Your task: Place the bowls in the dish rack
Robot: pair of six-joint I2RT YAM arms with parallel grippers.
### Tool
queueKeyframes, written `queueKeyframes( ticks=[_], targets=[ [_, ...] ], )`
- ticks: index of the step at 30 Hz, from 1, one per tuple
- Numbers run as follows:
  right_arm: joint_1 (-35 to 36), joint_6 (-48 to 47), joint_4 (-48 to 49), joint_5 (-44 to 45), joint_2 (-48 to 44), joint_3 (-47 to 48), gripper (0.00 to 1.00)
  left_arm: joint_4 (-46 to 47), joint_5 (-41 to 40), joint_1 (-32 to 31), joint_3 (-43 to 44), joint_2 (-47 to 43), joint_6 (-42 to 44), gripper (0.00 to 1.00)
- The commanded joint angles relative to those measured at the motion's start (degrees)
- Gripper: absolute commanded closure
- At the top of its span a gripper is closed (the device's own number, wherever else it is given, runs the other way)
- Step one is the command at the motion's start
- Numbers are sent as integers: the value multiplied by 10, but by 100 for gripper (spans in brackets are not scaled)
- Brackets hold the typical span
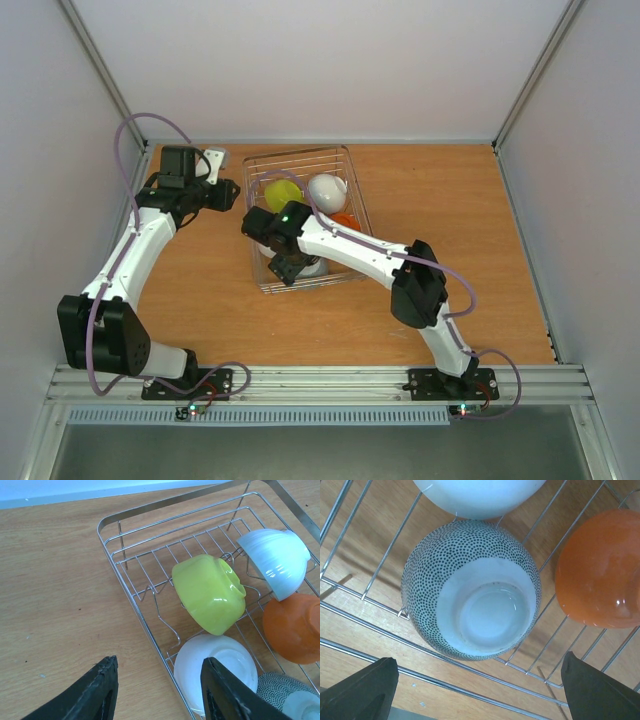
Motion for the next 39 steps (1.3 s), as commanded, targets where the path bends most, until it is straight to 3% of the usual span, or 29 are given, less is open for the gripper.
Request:
queueKeyframes(
  ticks=[1,8,15,24,27,34,39],
  targets=[
    [4,-10,13,-8,-28,-2,10,28,-6,3,-4,-11,5,53],
    [2,3,51,2,-62,-35,10,27,-5,4,-4,-9,5,53],
    [-28,29,113,-4,-161,-130,10,31,4,14,-9,-15,8,53],
    [-175,67,151,-3,-324,-272,10,38,24,46,-18,-23,2,53],
    [-210,65,141,38,-357,-287,3,42,26,48,-21,-23,2,53],
    [-287,46,145,69,-374,-311,1,44,53,103,-23,-17,-8,52],
    [-360,59,160,42,-370,-331,1,40,77,139,-22,-12,-19,52]
  ],
)
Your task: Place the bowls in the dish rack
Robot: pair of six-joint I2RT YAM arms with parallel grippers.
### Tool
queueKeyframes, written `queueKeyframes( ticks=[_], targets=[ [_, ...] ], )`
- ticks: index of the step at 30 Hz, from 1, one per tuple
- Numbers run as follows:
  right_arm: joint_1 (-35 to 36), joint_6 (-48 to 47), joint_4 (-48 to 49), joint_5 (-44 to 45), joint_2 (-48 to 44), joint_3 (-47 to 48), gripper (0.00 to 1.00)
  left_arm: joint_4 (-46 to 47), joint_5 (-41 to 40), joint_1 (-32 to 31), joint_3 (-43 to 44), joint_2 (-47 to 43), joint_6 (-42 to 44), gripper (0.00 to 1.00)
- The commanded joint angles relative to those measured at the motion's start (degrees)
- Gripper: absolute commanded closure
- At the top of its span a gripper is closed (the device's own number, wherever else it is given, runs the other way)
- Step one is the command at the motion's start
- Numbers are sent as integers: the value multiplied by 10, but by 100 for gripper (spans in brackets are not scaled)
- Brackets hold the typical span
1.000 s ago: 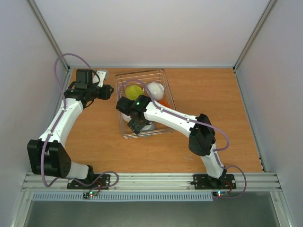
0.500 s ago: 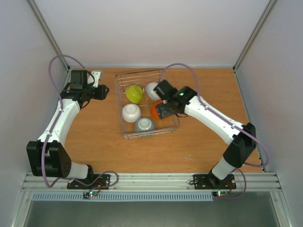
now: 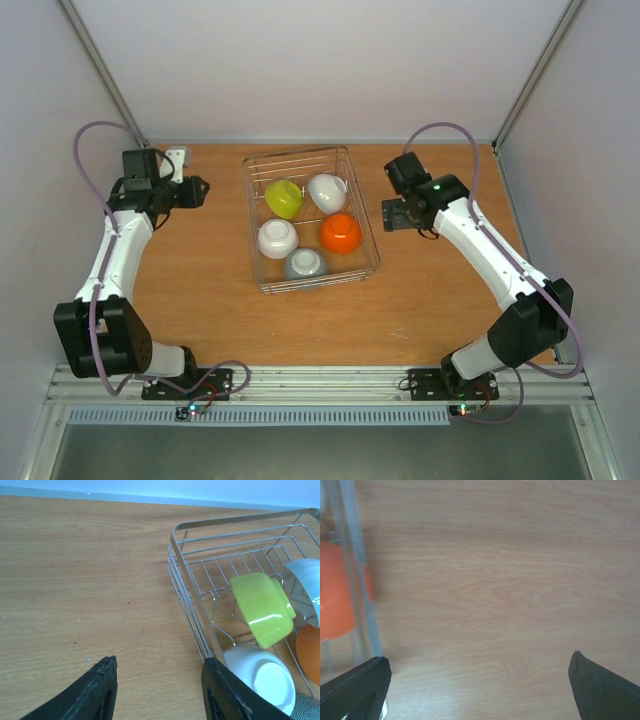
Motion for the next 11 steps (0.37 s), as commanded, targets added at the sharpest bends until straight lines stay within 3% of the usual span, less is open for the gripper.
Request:
queueKeyframes(
  ticks=[1,11],
  targets=[
    [-55,11,19,-12,2,-14,1,26,32,27,-6,-4,-14,52],
    [-98,15,35,-56,11,-30,1,28,42,33,-8,-5,-17,52]
  ],
)
